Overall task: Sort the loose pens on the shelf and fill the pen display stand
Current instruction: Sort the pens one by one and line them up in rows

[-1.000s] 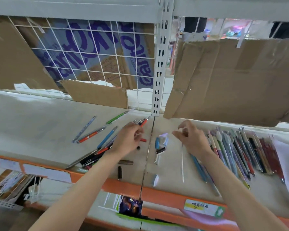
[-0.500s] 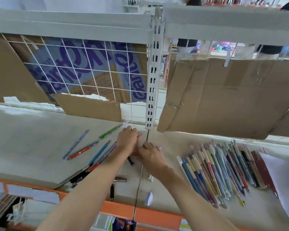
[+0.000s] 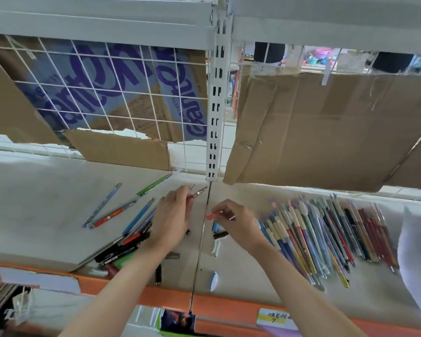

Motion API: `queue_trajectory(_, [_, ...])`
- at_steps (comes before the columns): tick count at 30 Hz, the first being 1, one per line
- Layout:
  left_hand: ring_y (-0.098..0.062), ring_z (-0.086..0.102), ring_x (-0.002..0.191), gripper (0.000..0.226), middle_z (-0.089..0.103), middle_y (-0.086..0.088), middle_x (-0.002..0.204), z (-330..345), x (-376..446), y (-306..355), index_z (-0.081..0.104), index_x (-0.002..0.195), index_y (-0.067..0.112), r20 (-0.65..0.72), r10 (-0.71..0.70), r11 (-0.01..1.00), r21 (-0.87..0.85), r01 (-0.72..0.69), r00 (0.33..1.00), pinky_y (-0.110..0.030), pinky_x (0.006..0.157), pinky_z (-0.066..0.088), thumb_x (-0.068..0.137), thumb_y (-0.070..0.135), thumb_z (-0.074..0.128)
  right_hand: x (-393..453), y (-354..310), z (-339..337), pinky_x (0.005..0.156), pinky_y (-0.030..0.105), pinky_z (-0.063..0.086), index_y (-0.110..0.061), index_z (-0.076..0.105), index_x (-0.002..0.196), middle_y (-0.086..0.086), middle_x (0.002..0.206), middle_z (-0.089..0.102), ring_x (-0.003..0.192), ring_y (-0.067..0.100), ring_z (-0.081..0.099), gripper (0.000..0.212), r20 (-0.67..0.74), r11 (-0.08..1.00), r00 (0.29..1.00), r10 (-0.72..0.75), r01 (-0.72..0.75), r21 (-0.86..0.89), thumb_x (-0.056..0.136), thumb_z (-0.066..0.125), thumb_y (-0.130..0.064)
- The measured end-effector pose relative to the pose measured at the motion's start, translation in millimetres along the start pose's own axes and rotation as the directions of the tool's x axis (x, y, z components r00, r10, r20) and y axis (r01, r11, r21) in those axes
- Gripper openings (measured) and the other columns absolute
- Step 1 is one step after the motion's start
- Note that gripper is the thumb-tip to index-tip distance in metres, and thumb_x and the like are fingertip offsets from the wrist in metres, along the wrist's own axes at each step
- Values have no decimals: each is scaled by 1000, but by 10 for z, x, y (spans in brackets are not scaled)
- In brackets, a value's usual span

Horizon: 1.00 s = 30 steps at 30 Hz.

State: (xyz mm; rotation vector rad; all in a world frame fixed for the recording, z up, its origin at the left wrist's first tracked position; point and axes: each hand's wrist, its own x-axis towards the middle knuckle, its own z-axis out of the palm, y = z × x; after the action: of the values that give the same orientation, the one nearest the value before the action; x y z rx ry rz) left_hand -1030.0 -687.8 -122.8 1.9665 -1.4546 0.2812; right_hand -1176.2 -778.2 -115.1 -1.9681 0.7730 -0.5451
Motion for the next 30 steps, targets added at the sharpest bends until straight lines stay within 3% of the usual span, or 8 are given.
queue_trajectory(4, [-1, 50, 58, 8, 53, 11, 72, -160, -237, -13, 57, 93, 8, 56, -47, 973, -221, 58, 997, -12, 52, 36, 93, 15, 54, -27, 36, -151, 57, 10, 43, -20, 65, 86, -16, 72, 69, 63, -2, 57, 21, -70, 912, 993, 96, -60, 405, 91, 55, -2])
queue_trajectory(6, [1, 53, 61, 9, 56, 12, 73, -202, -380, -21, 59, 93, 10, 74, -40, 968, -243, 57, 996, -14, 52, 41, 92, 17, 55, -46, 57, -204, 57, 10, 43, -16, 65, 89, -14, 73, 69, 65, -2, 59, 19, -83, 876, 992, 91, -40, 481, 92, 53, -1])
queue_trajectory(9, [-8, 61, 70, 9, 64, 5, 82, -229, -512, -26, 61, 94, 9, 73, -65, 961, -264, 82, 995, -32, 58, 51, 93, 17, 56, -73, 72, -202, 58, 10, 42, -18, 66, 88, -13, 73, 69, 66, -2, 57, 22, -85, 910, 996, 31, 7, 415, 91, 54, 1])
queue_trajectory(13, [-13, 61, 72, 11, 64, 4, 85, -244, -574, 7, 61, 93, 9, 81, -69, 957, -276, 89, 994, -40, 60, 50, 93, 18, 55, -98, 56, -153, 60, 12, 43, -25, 67, 85, -11, 75, 68, 66, 0, 54, 28, -34, 930, 999, -4, 16, 367, 91, 55, -1])
queue_trajectory(16, [-14, 60, 69, 14, 64, 3, 83, -262, -602, 39, 61, 92, 9, 70, -77, 955, -282, 93, 995, -41, 58, 49, 93, 22, 54, -120, 35, -101, 65, 17, 43, -30, 67, 82, -5, 78, 66, 69, 4, 53, 27, 2, 955, 1000, -11, 10, 296, 89, 59, -4])
queue_trajectory(21, [-12, 56, 63, 13, 61, 6, 77, -286, -625, 85, 61, 92, 10, 85, -88, 952, -288, 108, 993, -39, 54, 47, 93, 22, 55, -182, -27, -42, 67, 17, 47, -31, 67, 82, -10, 77, 67, 70, 1, 57, 26, 43, 974, 999, -26, 16, 225, 87, 62, -6])
queue_trajectory(26, [3, 47, 55, 11, 50, 18, 63, -249, -669, 127, 61, 88, 11, 99, -209, 937, -264, 229, 973, -14, 51, 31, 91, 21, 58, -267, -29, 136, 65, 20, 49, -13, 66, 87, 0, 73, 68, 66, 9, 59, 18, 59, 940, 998, -4, -17, 340, 90, 55, 1])
queue_trajectory(30, [-2, 46, 57, 12, 50, 13, 63, -274, -689, 144, 58, 82, 15, 194, -320, 862, -346, 370, 927, -29, 57, 34, 93, 20, 55, -282, -48, 193, 74, 25, 53, -15, 65, 88, 1, 78, 71, 73, 12, 65, 16, 99, 932, 995, -14, -23, 361, 92, 54, -4])
